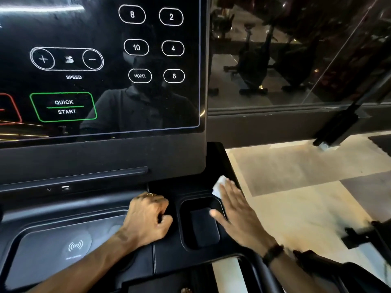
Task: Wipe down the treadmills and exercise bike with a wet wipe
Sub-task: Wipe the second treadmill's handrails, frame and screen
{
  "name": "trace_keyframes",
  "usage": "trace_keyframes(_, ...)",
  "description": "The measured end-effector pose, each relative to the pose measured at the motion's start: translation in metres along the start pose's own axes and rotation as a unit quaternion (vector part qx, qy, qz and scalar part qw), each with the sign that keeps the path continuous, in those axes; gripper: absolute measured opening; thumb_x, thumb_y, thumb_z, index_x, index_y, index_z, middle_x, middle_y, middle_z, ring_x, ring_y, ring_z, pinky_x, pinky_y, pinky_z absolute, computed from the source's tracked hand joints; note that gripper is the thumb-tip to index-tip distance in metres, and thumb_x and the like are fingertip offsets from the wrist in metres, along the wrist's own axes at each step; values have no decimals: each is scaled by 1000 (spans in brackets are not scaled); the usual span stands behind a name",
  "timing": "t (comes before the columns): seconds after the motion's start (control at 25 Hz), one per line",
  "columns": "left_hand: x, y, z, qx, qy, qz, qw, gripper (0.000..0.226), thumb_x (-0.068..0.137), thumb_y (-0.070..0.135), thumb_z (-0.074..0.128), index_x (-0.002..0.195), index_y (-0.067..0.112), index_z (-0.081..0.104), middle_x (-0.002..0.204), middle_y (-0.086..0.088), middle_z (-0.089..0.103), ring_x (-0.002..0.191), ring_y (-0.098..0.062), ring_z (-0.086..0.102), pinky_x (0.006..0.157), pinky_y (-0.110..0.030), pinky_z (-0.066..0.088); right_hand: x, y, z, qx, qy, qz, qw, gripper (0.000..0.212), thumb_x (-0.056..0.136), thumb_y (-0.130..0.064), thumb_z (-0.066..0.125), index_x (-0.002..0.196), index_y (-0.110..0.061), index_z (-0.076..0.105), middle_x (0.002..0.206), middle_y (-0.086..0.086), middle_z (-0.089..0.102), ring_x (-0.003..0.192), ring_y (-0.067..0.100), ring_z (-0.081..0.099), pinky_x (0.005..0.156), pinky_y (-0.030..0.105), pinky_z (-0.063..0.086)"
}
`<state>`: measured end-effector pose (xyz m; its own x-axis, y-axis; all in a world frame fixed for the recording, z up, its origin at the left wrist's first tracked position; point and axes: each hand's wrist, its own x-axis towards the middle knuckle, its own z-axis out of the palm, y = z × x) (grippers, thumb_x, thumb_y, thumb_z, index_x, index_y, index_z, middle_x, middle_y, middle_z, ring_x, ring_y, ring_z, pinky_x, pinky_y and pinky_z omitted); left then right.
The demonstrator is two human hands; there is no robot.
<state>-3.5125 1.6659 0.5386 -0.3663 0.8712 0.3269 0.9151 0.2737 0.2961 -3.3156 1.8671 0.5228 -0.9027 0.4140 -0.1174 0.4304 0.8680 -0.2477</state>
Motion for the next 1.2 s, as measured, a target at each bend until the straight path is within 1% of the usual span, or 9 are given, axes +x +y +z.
trace_keyframes(0.08, 1, 0, -1, -8, 3, -7, 1000, 20, 60, 32, 47, 51, 19, 34, 48, 6, 39, 43, -19, 38, 51, -19, 17, 17, 13, -4, 117, 17, 84, 989, 117, 75, -92, -7, 160, -13, 9, 169, 0, 2, 156, 20, -1, 124, 31, 10)
trace_keyframes(0.16, -1, -1, -2, -12, 6, -18, 1000, 21, 60, 32, 47, 51, 18, 35, 48, 6, 39, 42, -19, 37, 51, -22, 20, 70, 21, -15, 230, 40, 158, 960, 97, 84, -86, 11, 149, -17, 31, 156, 3, 30, 150, 24, 21, 119, 35, 21)
trace_keyframes(0.28, -3, -3, -5, -17, 21, -53, 998, 21, 60, 31, 47, 50, 17, 34, 47, 4, 38, 41, -19, 36, 50, -18, 16, 141, 13, -29, 157, -5, 173, 972, 90, 96, -72, 19, 161, -12, 4, 169, 8, 0, 155, 24, -3, 124, 35, 1)
trace_keyframes(0.52, -4, -2, -1, -14, 59, -83, 995, 23, 61, 31, 46, 50, 17, 31, 45, 2, 38, 39, -21, 36, 53, -22, 22, 49, -4, -15, -47, -16, -140, 989, 88, 93, -74, 0, 161, -19, -6, 165, -2, -21, 153, 15, -21, 124, 31, -11)
trace_keyframes(0.64, -2, 2, -2, -15, 70, -77, 994, 23, 61, 30, 45, 54, 22, 25, 44, 2, 37, 38, -21, 35, 53, -20, 22, 63, 35, -19, 16, -8, -14, 1000, 102, 85, -84, -4, 161, -16, -2, 168, 2, -12, 155, 17, -11, 125, 30, 0)
trace_keyframes(0.76, -2, 1, -3, -18, 78, -74, 994, 24, 61, 30, 45, 56, 23, 23, 44, 1, 37, 37, -24, 36, 50, -21, 23, 129, 25, -24, 82, -10, 126, 989, 92, 96, -71, 19, 160, -7, 0, 168, 13, -4, 155, 25, -6, 126, 37, 2)
trace_keyframes(0.92, -4, 0, -4, -20, 81, -94, 992, 24, 63, 31, 46, 54, 21, 25, 44, -1, 39, 38, -26, 38, 50, -22, 23, 126, -43, -23, 41, 11, -20, 999, 72, 103, -52, 39, 160, -14, 17, 168, 11, 10, 154, 29, 3, 126, 40, 6)
trace_keyframes(1.04, -5, -1, -4, -22, 92, -115, 989, 25, 64, 32, 46, 53, 21, 27, 44, -1, 40, 38, -26, 39, 50, -23, 23, 51, -53, -14, 9, -11, -201, 980, 81, 100, -70, 16, 160, -17, 20, 168, 1, 9, 156, 18, 1, 125, 33, 1)
trace_keyframes(1.2, -2, 1, -5, -25, 94, -123, 988, 25, 64, 32, 46, 52, 20, 28, 43, 1, 40, 36, -25, 39, 50, -22, 20, 75, 10, -19, -13, -10, -71, 997, 83, 98, -70, 8, 161, -18, -1, 166, 1, -13, 154, 15, -14, 125, 31, -6)
